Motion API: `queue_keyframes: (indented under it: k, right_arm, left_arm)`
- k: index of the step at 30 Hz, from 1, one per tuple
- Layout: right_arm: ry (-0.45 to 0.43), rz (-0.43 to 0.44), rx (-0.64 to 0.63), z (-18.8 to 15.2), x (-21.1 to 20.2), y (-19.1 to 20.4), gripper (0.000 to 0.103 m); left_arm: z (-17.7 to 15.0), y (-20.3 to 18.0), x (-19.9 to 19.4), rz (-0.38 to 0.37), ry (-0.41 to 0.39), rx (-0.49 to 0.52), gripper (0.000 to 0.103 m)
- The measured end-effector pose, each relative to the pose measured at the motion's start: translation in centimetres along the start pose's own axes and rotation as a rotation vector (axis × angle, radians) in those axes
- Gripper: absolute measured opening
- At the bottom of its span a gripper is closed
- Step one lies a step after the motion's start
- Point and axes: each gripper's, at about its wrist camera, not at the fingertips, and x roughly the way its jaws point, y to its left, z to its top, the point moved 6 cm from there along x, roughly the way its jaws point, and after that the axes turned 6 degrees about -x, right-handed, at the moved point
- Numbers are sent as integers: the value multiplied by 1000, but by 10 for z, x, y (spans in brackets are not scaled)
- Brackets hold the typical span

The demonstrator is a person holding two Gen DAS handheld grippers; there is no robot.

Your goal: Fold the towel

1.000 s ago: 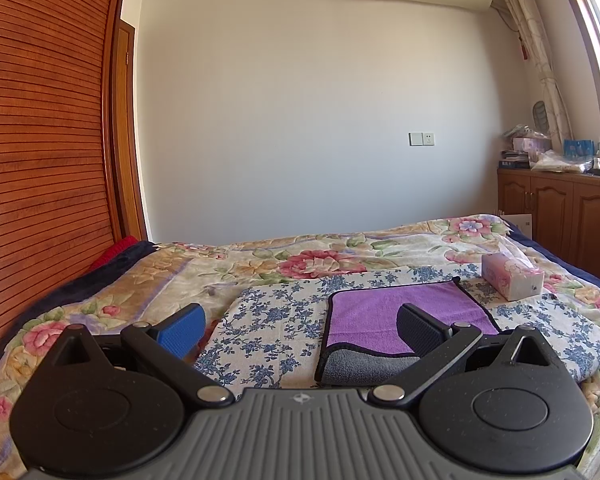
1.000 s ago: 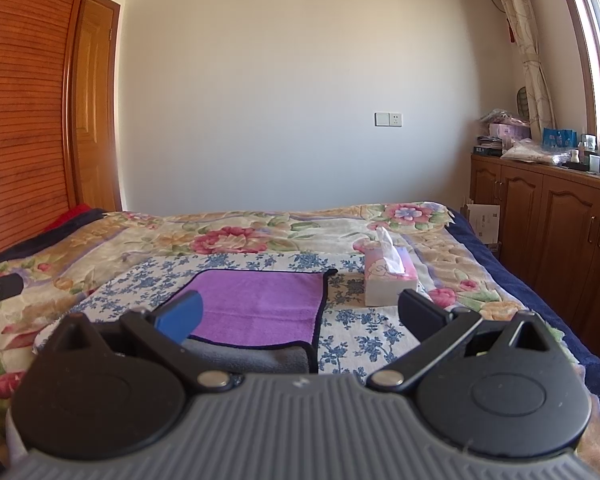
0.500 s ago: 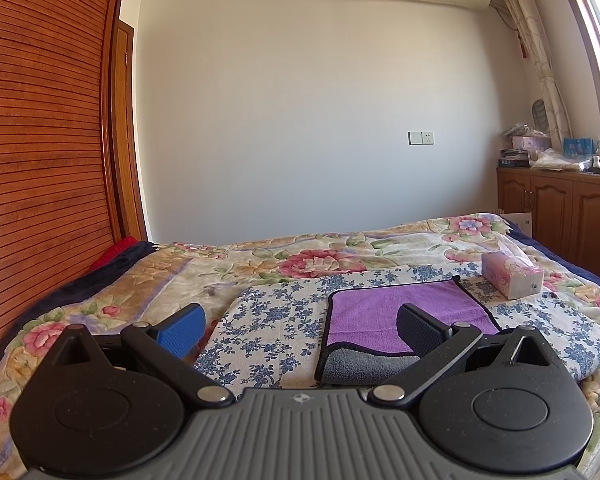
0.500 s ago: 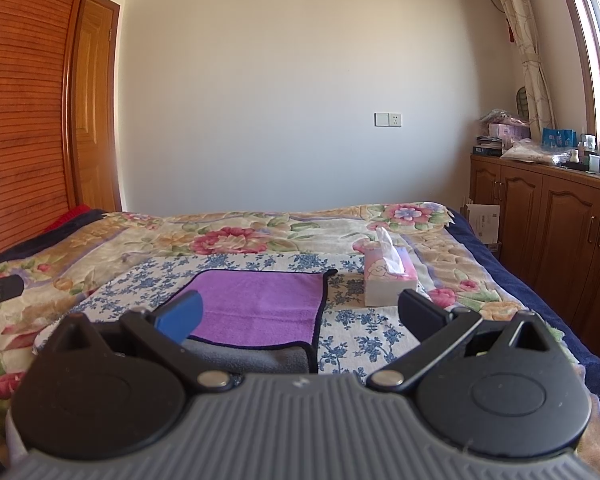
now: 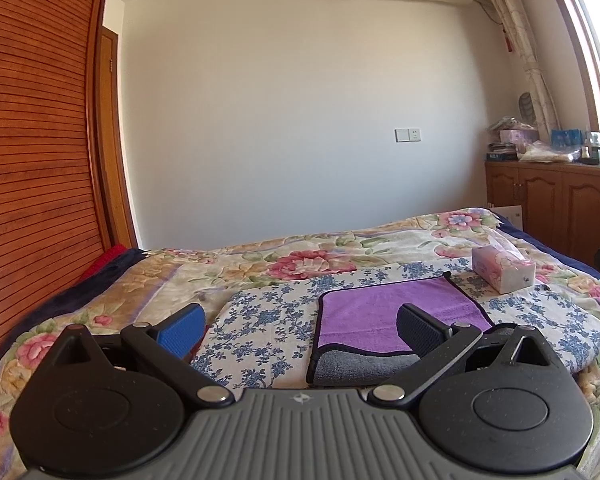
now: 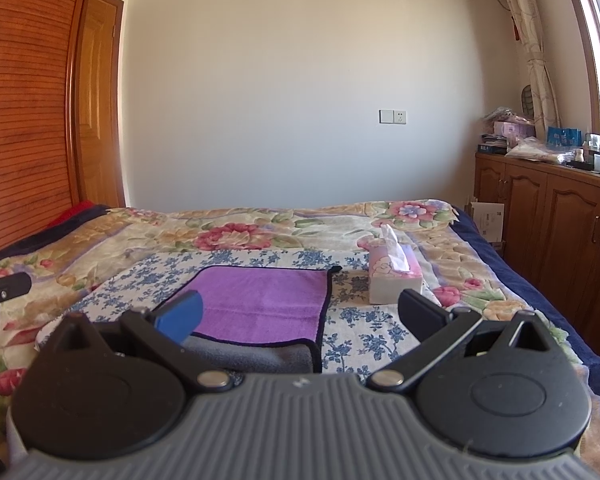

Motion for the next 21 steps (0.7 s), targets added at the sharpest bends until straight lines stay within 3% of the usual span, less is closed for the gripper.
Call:
queue_keyframes:
  k: [21]
  right_arm:
    - [70,32,-6,-5,39,1,103]
  left_arm:
    - [-5,-5,49,3,71,37,103]
